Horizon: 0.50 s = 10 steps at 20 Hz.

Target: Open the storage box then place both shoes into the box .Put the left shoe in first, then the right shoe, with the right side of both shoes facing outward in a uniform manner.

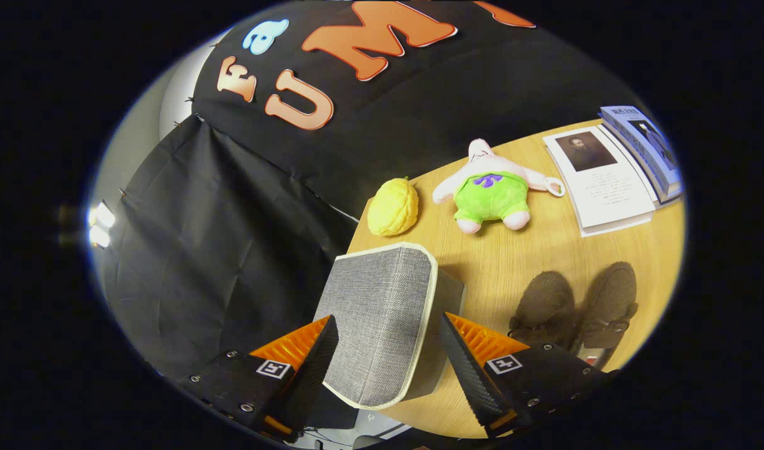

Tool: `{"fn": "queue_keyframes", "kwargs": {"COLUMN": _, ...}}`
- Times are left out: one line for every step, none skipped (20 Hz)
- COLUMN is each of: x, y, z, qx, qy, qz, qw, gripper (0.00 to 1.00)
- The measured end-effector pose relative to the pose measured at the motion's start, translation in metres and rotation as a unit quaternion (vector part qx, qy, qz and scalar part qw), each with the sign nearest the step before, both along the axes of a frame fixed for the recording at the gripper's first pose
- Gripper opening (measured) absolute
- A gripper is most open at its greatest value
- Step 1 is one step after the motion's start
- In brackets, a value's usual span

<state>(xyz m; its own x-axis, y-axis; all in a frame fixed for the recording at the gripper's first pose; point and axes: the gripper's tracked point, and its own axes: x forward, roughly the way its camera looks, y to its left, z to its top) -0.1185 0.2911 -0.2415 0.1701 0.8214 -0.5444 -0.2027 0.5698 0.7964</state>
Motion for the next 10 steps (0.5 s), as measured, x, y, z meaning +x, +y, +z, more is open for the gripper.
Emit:
{"fn": "queue_keyframes", "kwargs": {"x": -0.002, "y": 0.004, "z": -0.005, "qx": 0.005, "qy": 0.008, "qz": 0.008, "qw": 1.0, "gripper": 0.98}}
{"fn": "queue_keyframes", "kwargs": {"x": -0.007, "y": 0.005, "z": -0.011, "qx": 0.005, "qy": 0.02, "qz": 0.013, "qw": 1.0, "gripper": 0.98}}
{"fn": "queue_keyframes", "kwargs": {"x": -0.012, "y": 0.009, "z": -0.017, "qx": 0.008, "qy": 0.03, "qz": 0.02, "qw": 0.999, "gripper": 0.98}}
{"fn": "queue_keyframes", "kwargs": {"x": -0.017, "y": 0.013, "z": -0.024, "qx": 0.008, "qy": 0.042, "qz": 0.023, "qw": 0.999, "gripper": 0.98}}
{"fn": "queue_keyframes", "kwargs": {"x": -0.02, "y": 0.017, "z": -0.027, "qx": 0.014, "qy": 0.051, "qz": 0.027, "qw": 0.998, "gripper": 0.98}}
{"fn": "queue_keyframes", "kwargs": {"x": -0.024, "y": 0.022, "z": -0.029, "qx": 0.019, "qy": 0.061, "qz": 0.028, "qw": 0.998, "gripper": 0.98}}
{"fn": "queue_keyframes", "kwargs": {"x": -0.026, "y": 0.027, "z": -0.031, "qx": 0.025, "qy": 0.067, "qz": 0.03, "qw": 0.997, "gripper": 0.98}}
{"fn": "queue_keyframes", "kwargs": {"x": -0.027, "y": 0.031, "z": -0.034, "qx": 0.029, "qy": 0.073, "qz": 0.031, "qw": 0.996, "gripper": 0.98}}
{"fn": "queue_keyframes", "kwargs": {"x": -0.027, "y": 0.035, "z": -0.036, "qx": 0.033, "qy": 0.076, "qz": 0.029, "qw": 0.996, "gripper": 0.98}}
{"fn": "queue_keyframes", "kwargs": {"x": -0.028, "y": 0.038, "z": -0.04, "qx": 0.036, "qy": 0.08, "qz": 0.027, "qw": 0.996, "gripper": 0.98}}
